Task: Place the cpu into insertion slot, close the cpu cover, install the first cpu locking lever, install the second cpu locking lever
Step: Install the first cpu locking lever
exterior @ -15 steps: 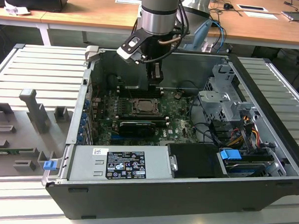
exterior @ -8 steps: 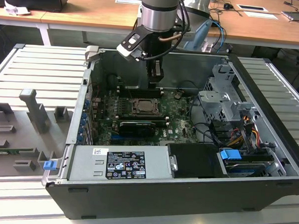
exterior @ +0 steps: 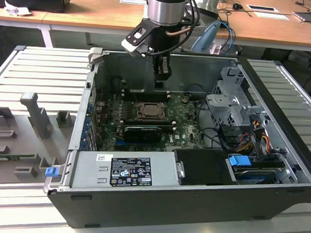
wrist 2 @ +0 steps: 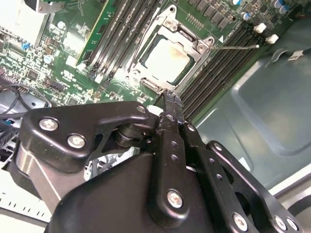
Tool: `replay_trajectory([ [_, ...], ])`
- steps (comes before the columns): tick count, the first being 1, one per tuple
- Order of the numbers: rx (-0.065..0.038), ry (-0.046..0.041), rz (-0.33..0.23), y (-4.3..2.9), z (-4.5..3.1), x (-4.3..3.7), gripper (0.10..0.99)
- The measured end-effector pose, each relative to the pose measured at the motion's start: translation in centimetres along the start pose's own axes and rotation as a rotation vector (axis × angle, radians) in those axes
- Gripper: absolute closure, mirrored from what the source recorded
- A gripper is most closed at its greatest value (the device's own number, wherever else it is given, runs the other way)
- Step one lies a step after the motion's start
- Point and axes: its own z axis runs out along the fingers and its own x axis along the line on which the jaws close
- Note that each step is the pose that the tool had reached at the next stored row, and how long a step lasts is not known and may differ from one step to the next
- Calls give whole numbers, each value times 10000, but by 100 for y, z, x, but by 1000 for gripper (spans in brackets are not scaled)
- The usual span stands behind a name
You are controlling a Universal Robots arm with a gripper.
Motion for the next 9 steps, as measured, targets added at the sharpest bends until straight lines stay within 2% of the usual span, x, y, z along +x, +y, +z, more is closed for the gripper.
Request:
replay_trajectory([
  [5, 0, 0, 0, 3, -85, 1, 980],
  [9, 1, 6, -193, 3, -85, 1, 980],
])
